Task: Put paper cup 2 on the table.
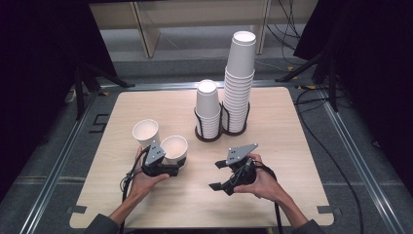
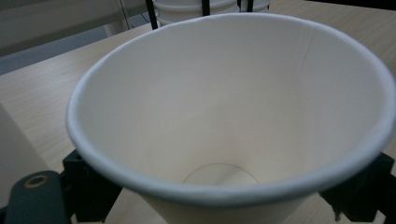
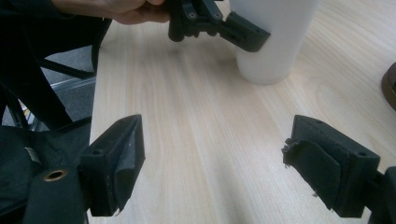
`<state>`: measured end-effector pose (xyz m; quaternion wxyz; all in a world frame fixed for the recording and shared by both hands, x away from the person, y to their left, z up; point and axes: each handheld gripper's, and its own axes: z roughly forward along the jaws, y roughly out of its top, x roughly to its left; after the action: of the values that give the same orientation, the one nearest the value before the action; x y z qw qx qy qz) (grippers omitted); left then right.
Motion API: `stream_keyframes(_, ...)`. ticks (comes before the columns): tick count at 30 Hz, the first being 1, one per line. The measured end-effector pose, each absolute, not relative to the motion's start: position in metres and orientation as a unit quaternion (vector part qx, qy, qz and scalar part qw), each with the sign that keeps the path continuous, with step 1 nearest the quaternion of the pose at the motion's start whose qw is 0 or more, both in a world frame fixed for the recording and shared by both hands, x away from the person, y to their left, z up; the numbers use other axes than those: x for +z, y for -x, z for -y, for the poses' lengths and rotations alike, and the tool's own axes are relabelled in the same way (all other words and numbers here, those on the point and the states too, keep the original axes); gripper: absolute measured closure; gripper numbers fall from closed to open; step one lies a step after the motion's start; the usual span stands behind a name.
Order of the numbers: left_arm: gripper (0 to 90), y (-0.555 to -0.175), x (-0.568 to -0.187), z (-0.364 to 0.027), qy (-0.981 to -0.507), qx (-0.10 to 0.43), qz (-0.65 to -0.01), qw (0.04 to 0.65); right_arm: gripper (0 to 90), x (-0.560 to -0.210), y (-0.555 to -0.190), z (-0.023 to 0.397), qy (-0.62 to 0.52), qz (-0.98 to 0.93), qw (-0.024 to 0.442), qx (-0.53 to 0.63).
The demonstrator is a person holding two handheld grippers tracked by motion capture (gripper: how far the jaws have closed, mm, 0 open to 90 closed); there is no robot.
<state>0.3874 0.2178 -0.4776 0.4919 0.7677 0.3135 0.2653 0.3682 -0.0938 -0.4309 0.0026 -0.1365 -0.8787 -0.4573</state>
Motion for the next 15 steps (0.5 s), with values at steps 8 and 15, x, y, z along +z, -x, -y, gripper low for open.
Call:
stream_keyframes(8,12.8,-0.384,-0.482,-0.226,-0.771,0.266,-0.306,0.492,19.4,-0.435,-0.365,0.093,0.133,0.883,0.01,-0.451)
stream_keyframes(15,14.3,-0.381,-0.487,-0.23,-0.784,0.267,-0.292,0.478,19.2,-0.437,-0.364,0.092,0.136,0.881,0.018,-0.453)
